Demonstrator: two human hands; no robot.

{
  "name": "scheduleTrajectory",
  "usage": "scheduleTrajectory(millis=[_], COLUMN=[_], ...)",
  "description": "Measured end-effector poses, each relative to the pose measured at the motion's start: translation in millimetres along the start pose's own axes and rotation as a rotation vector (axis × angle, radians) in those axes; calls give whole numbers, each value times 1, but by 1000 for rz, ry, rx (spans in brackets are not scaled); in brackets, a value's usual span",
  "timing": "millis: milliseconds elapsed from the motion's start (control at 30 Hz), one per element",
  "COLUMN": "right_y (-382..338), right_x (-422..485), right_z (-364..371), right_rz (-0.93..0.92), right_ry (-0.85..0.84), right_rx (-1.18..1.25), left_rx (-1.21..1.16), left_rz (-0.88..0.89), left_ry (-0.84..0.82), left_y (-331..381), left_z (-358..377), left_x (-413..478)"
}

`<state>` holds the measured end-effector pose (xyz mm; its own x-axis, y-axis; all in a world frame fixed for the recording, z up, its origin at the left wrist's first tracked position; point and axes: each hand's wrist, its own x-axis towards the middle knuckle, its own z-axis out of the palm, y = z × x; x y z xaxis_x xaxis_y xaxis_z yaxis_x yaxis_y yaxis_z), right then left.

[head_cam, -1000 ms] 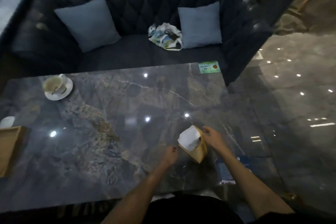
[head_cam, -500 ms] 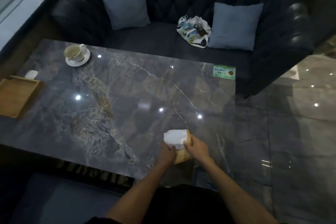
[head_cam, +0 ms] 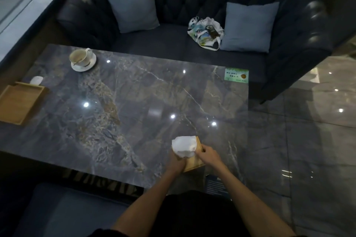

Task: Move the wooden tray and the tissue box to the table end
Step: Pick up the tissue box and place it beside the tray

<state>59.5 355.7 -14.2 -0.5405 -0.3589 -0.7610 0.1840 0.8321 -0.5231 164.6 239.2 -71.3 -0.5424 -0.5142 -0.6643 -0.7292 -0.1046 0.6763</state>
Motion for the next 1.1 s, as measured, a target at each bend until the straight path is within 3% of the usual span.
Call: scheduleTrajectory(millis=[200, 333, 767, 900, 1000, 1100], right_y=[-8, 0, -26, -41, -51, -71], right_x=[-3, -1, -7, -9, -9, -11], right_z=[13, 23, 46, 64, 83, 108], right_rz=[63, 96, 118, 164, 219, 201], right_ry=[80, 169, 142, 184, 207, 227], right_rx=[-3, 59, -72, -26, 6, 66], left_rx=[100, 18, 32, -76, -26, 42], left_rz=[-123, -213, -43, -64, -19, -4], left_ry=[-54, 64, -129, -113, -150, -189], left_y=[27, 37, -3, -36, -78, -56], left_z=[-5, 2, -26, -38, -42, -89], left_x=[-10, -19, 11, 49, 85, 67])
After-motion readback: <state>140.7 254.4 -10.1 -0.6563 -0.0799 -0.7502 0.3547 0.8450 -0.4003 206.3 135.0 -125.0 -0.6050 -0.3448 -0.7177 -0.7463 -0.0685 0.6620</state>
